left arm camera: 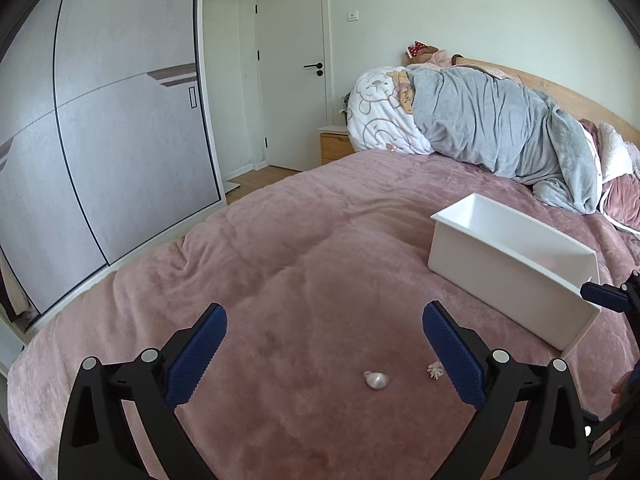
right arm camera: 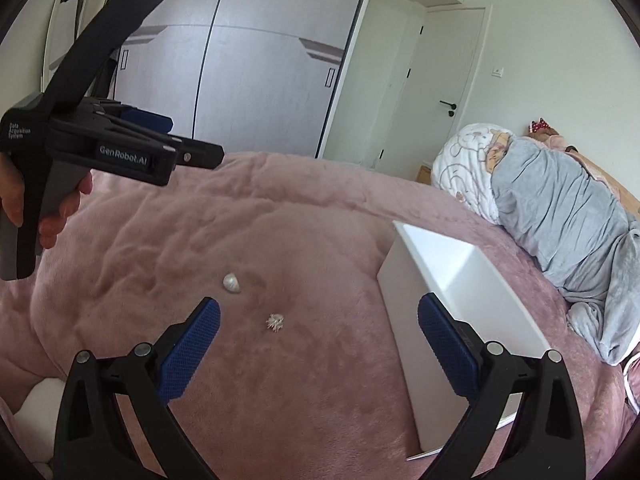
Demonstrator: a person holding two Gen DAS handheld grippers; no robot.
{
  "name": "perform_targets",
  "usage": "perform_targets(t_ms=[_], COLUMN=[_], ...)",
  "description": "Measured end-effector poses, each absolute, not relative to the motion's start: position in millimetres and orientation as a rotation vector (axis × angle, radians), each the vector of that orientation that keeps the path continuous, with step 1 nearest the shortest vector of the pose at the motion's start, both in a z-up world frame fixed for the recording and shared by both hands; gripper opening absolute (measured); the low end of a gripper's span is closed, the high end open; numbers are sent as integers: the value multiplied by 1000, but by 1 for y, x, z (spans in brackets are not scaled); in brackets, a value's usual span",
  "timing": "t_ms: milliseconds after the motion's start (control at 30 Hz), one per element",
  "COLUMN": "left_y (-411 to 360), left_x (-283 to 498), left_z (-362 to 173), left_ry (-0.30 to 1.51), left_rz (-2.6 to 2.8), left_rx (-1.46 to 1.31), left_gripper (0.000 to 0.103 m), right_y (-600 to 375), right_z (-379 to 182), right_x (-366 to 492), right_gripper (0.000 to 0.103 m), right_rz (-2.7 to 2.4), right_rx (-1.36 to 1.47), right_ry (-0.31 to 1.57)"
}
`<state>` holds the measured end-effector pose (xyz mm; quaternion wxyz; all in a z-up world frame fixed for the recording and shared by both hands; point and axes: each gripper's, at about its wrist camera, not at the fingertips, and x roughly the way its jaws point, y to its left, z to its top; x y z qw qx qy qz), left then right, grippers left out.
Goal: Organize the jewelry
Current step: 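Move both open tools back from the box to the shell pendant and tassel earring, then grasp the silver tassel earring with the right tool while the left approaches the shell pendant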
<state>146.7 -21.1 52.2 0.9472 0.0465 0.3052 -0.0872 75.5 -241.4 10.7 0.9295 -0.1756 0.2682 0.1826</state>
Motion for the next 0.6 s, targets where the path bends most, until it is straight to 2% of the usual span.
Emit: perform_targets(t_ms=[167,267,500,600], left_y=[-1,-1,-22,-32], left_x=[163,174,186,185], left_z=[15,-2,-27,-34], left_ry=[685,708,693,674], left_rz=[-171,-179,-230,-247], left_rx=[30,33,96,116], left_gripper=[99,99,99,99], right_y=[-228,-225,-223,-222], right_z=[-16,-29,-62,-70], right_x=[91,100,136,147], right_gripper=[98,93,67,65], right_rz=[403,413,423,405], right_rx=[-340,-310,-186,-164], right_ry=[634,663,792,806])
